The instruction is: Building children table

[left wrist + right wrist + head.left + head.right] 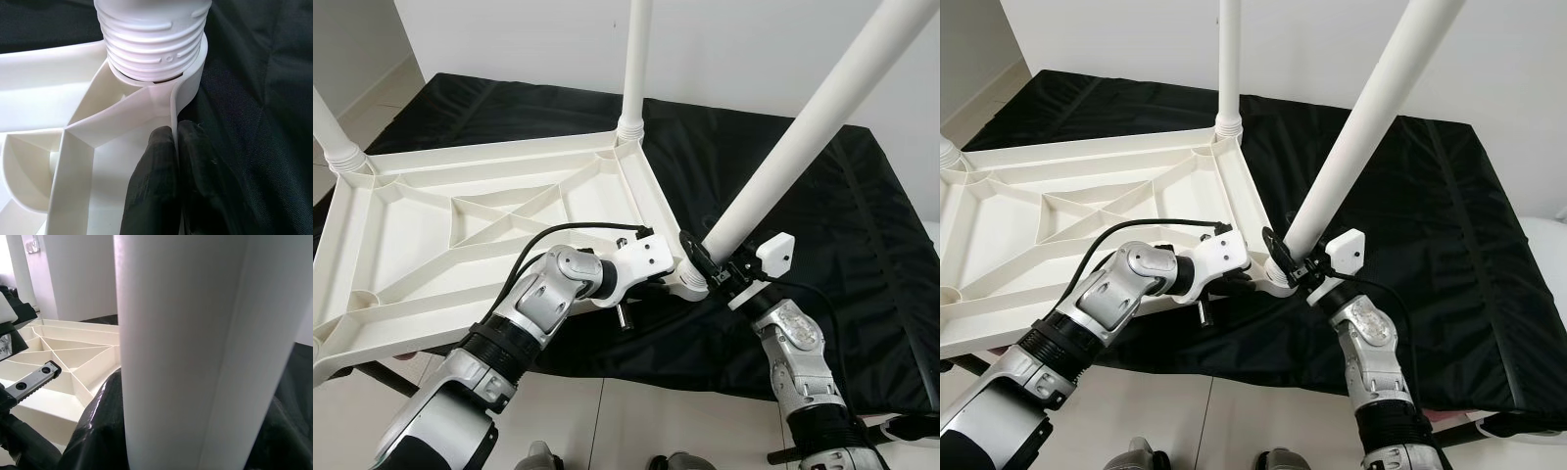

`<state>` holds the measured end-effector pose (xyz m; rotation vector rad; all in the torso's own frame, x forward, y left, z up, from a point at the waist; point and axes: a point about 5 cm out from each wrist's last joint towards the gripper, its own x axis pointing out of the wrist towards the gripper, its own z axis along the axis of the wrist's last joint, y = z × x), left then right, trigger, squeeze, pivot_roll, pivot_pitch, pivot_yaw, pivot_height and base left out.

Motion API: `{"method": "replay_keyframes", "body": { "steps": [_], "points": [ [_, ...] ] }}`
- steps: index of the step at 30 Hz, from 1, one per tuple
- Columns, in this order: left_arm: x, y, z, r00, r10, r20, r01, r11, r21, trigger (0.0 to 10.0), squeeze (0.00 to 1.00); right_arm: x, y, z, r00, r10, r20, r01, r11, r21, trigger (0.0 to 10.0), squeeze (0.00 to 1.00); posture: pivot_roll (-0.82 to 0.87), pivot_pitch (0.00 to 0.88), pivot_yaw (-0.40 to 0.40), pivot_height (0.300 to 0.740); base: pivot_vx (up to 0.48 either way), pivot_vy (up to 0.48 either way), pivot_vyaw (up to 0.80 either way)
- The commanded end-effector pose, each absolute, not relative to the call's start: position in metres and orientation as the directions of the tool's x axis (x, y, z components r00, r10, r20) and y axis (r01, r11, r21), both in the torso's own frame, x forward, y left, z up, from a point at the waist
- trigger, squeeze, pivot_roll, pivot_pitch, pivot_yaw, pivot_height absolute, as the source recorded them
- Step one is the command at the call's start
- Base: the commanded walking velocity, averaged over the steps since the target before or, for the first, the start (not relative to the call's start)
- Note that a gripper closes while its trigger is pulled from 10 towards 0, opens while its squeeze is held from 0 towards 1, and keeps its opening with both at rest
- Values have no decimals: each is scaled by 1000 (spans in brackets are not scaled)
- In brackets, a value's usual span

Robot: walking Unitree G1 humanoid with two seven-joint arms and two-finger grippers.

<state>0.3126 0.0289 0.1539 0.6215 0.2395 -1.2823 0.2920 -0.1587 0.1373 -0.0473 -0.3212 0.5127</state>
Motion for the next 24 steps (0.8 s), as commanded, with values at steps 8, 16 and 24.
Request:
{"method": "replay_keyframes", "body": {
  "steps": [8, 16, 24],
  "points": [
    [313, 22, 178, 255, -860, -441, 932, 98, 348, 10000, 0, 287, -166, 103, 923, 366, 121, -362, 931, -56, 10000, 0, -55, 54, -8, 740, 0, 0, 0],
    [312, 22, 178, 253, -861, -442, 933, 96, 346, 10000, 0, 286, -157, 102, 939, 320, 122, -318, 947, -38, 10000, 0, -54, 46, -10, 740, 0, 0, 0],
    [311, 21, 178, 252, -862, -440, 932, 94, 349, 10000, 0, 287, -156, 105, 957, 254, 142, -251, 967, -40, 10000, 0, -54, 37, -12, 740, 0, 0, 0]
  ]
}}
